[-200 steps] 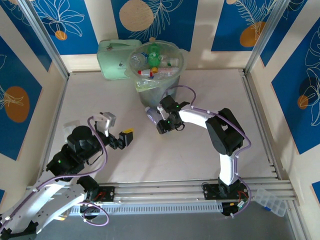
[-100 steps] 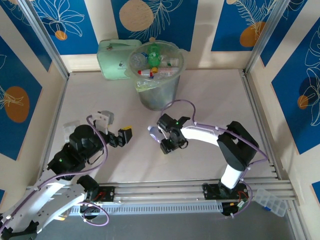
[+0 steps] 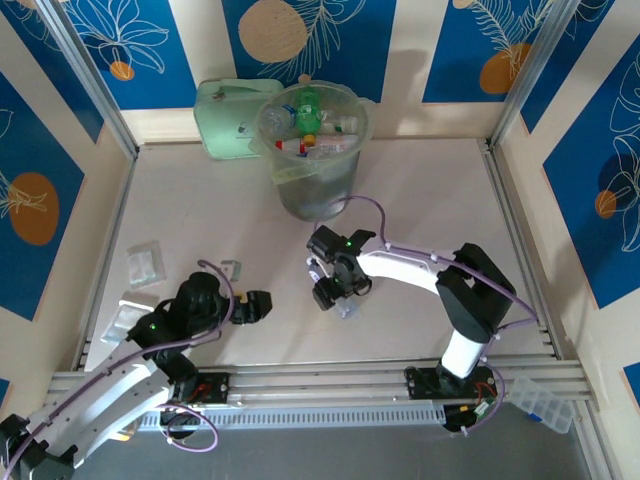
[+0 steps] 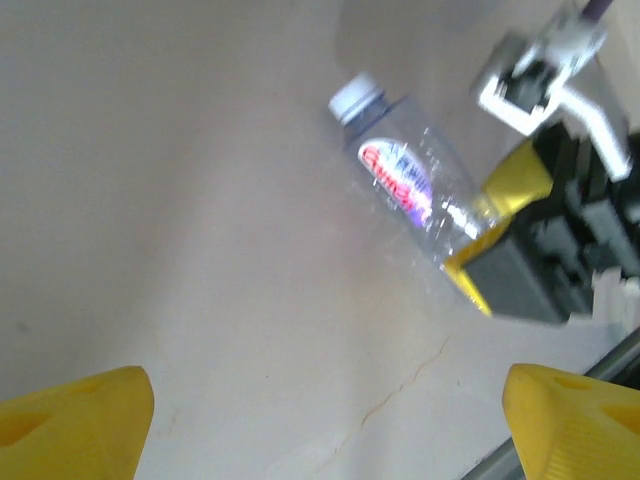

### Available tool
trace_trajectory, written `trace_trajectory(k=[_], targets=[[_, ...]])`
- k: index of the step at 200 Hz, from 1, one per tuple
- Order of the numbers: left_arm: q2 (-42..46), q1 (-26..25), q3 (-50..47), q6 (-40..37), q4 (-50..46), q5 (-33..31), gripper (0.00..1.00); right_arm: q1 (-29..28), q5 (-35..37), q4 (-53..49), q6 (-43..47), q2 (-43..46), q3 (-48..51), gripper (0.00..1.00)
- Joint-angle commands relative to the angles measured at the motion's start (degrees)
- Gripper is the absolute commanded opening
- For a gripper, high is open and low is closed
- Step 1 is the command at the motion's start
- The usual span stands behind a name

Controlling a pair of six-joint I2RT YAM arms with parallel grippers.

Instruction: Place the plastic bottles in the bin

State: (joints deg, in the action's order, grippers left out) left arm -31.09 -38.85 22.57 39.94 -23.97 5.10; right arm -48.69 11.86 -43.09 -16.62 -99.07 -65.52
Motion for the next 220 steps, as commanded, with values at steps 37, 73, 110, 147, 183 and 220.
trace_trajectory(k=[37,73,110,147,183,220], targets=[[5.8,0.2,-3.7,1.5,-2.2,2.7,0.90,1.1,0.8,0.1,2.0,-5.3,-3.1,0.55],[5.3,0.1,-5.2,2.0,1.2,4.7,0.90,1.6,-1.2,0.3,1.6,-4.7,-2.8,0.44],[5.1,0.2,-0.3,1.4,2.3,6.4,0.90,2.6,-3.1,0.5,0.8,5.0,-1.4,0.40],[2.4,0.2,9.2,-5.3,3.2,5.5,0.91,6.1,-9.0,3.0,-0.2,18.7,-0.9,0.40],[-3.5,0.1,18.7,-14.7,4.3,3.4,0.91,11.9,-17.6,6.1,-4.2,25.1,-5.3,0.40],[-13.1,0.1,29.5,-23.4,5.6,0.1,0.93,20.6,-24.1,10.2,-10.8,22.8,-14.8,0.40]])
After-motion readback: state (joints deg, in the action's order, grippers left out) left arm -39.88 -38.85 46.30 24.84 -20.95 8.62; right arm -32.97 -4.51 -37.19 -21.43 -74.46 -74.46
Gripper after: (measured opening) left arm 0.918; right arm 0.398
